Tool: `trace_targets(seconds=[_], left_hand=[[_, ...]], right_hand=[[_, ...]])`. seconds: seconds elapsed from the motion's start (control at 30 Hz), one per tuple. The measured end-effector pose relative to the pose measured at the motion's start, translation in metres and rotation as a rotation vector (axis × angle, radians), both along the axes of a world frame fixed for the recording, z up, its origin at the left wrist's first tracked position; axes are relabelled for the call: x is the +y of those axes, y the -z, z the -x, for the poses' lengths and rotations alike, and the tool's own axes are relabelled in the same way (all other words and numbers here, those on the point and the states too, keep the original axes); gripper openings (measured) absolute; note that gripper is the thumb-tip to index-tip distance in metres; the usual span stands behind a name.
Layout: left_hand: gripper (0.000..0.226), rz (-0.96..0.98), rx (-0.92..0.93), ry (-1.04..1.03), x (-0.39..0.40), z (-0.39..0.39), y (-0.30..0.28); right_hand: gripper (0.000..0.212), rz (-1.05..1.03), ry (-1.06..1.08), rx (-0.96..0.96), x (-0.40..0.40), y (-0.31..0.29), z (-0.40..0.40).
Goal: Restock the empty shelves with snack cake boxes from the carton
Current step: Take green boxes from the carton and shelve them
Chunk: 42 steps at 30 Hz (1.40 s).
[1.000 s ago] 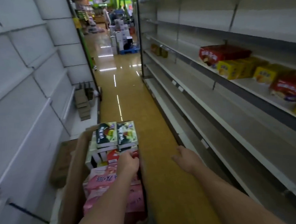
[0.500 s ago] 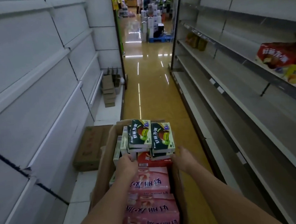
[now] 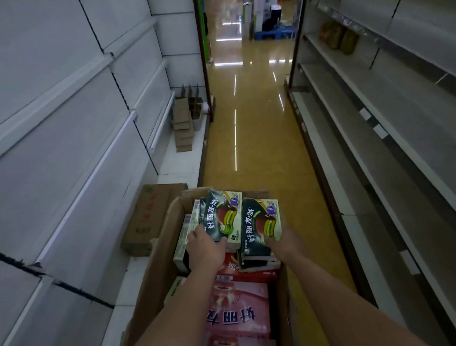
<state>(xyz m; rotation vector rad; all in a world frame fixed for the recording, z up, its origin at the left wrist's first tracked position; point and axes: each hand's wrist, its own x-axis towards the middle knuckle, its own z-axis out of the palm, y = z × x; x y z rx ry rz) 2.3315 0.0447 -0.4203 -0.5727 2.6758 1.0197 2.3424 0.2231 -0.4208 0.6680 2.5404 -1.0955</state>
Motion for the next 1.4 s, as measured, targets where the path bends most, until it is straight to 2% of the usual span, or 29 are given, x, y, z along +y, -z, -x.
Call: trace_targets(seconds=[0.1,0.27,0.4,0.53,0.7,0.83,0.93,1.07,1.17,1.23,1.33,1.4], left_hand=[[0.080,0.051,0.003,0.007,0.003,0.016,0.008],[0.088,0.125,-0.078,0.041,0.002,0.036,0.020],[0.091,0.112,-0.131,0.040,0.000,0.047,0.027],[0.083,0.098,-0.174,0.040,-0.002,0.055,0.032],[0.069,0.201,-0.035,0.066,-0.008,0.054,0.027],[0.051,-0.007,0.081,0.005,-0.017,0.051,0.022],[0.049,-0.074,0.086,0.036,-0.029,0.050,0.019],[0.066,-0.215,-0.004,0.102,-0.038,0.048,0.014],[0.043,-0.296,-0.062,0.128,-0.042,0.043,0.008],[0.036,-0.329,-0.052,0.136,-0.045,0.040,0.004],[0.033,-0.356,-0.053,0.156,-0.047,0.037,-0.004],[0.031,-0.419,-0.064,0.175,-0.044,0.035,-0.013]], right_hand=[[0.067,0.038,0.012,0.018,0.001,0.013,0.011],[0.065,0.031,0.051,-0.016,-0.003,0.025,0.026],[0.061,-0.023,0.132,-0.053,-0.007,0.031,0.033],[0.058,0.025,0.251,-0.041,-0.013,0.033,0.037],[0.054,0.148,0.381,0.011,-0.016,0.034,0.041],[0.056,0.234,0.466,0.038,-0.026,0.034,0.035],[0.062,0.251,0.506,0.075,-0.031,0.037,0.028],[0.048,0.251,0.520,0.068,-0.039,0.021,0.020],[0.032,0.369,0.579,0.062,-0.046,0.010,0.011],[0.037,0.477,0.634,0.081,-0.045,0.012,0.005],[0.059,0.611,0.694,0.109,-0.031,0.019,-0.003],[0.050,0.693,0.728,0.171,-0.026,0.010,-0.013]])
